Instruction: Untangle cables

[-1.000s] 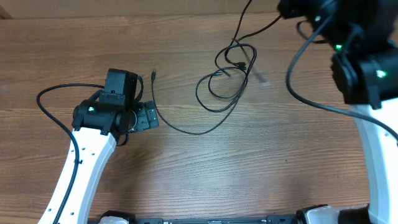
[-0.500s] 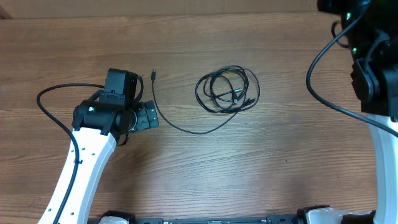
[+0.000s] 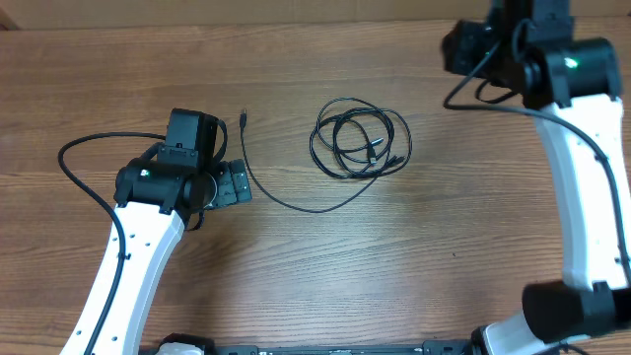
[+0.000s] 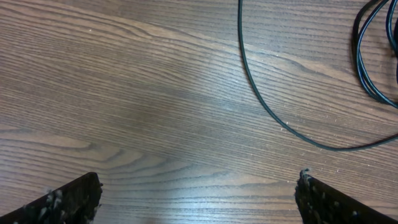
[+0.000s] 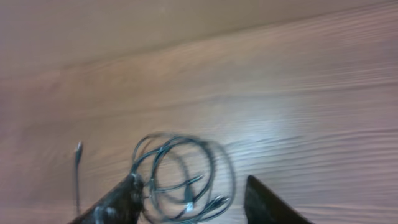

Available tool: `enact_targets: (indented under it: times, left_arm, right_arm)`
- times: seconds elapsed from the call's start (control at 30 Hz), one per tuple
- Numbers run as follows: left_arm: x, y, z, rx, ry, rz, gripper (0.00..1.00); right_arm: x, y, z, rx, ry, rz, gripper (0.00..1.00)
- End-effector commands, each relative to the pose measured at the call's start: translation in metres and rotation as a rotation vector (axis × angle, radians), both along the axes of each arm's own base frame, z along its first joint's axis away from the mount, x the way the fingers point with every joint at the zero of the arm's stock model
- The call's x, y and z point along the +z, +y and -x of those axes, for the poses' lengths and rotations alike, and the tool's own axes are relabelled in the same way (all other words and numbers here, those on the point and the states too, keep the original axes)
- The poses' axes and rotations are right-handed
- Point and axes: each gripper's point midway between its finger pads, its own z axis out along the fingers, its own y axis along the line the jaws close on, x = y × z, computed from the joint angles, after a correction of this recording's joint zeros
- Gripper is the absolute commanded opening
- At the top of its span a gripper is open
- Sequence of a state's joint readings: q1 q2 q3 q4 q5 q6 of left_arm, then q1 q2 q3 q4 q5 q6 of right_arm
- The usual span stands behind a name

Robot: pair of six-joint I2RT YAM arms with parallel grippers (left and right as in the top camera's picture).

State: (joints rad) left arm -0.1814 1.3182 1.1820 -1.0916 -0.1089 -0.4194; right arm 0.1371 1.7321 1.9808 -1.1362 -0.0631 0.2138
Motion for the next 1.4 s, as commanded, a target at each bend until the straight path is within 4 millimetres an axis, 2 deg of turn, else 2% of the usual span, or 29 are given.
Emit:
enact_targets:
  times: [0.0, 0.07, 0.23, 0.37, 0.4, 0.53, 0.63, 0.83, 1.07, 1.37]
  left_arm:
    - [0.002, 0.001, 0.001, 0.001, -0.010, -0.001, 1.00]
    - [0.002, 0.001, 0.001, 0.001, -0.010, -0.001, 1.00]
    - [0.002, 0.000, 0.001, -0.001, -0.008, 0.004, 1.00]
    - [0.002, 0.000, 0.001, -0.002, -0.008, 0.005, 0.99]
    - [0.002, 0.000, 0.001, -0.002, -0.008, 0.005, 1.00]
    - [0.002, 0.000, 0.001, -0.002, -0.008, 0.005, 1.00]
    - [0.002, 0.000, 0.001, 0.002, -0.007, 0.007, 1.00]
    - [0.002, 0.000, 0.001, 0.002, -0.008, 0.007, 0.99]
    - [0.002, 0.000, 0.001, 0.006, -0.007, 0.009, 1.00]
    - [0.002, 0.000, 0.001, 0.008, -0.008, 0.010, 1.00]
  right_arm:
    - [-0.018, 0.046, -0.007, 0.163, 0.069, -0.178, 0.59]
    - [-0.036, 0.059, -0.014, 0.202, 0.101, -0.193, 0.65]
    - [-0.077, 0.086, -0.040, 0.234, 0.130, -0.189, 0.67]
    - [-0.101, 0.095, -0.062, 0.116, 0.152, -0.218, 0.70]
    - [-0.113, 0.105, -0.068, 0.080, 0.168, -0.250, 0.71]
    - [-0.140, 0.122, -0.078, 0.009, 0.195, -0.257, 0.75]
    - [-0.165, 0.130, -0.082, -0.077, 0.219, -0.234, 0.79]
    - [-0.202, 0.154, -0.082, -0.139, 0.280, -0.270, 0.78]
    - [-0.232, 0.176, -0.087, -0.149, 0.291, -0.291, 0.77]
    - [-0.263, 0.172, -0.089, -0.291, 0.331, -0.306, 0.77]
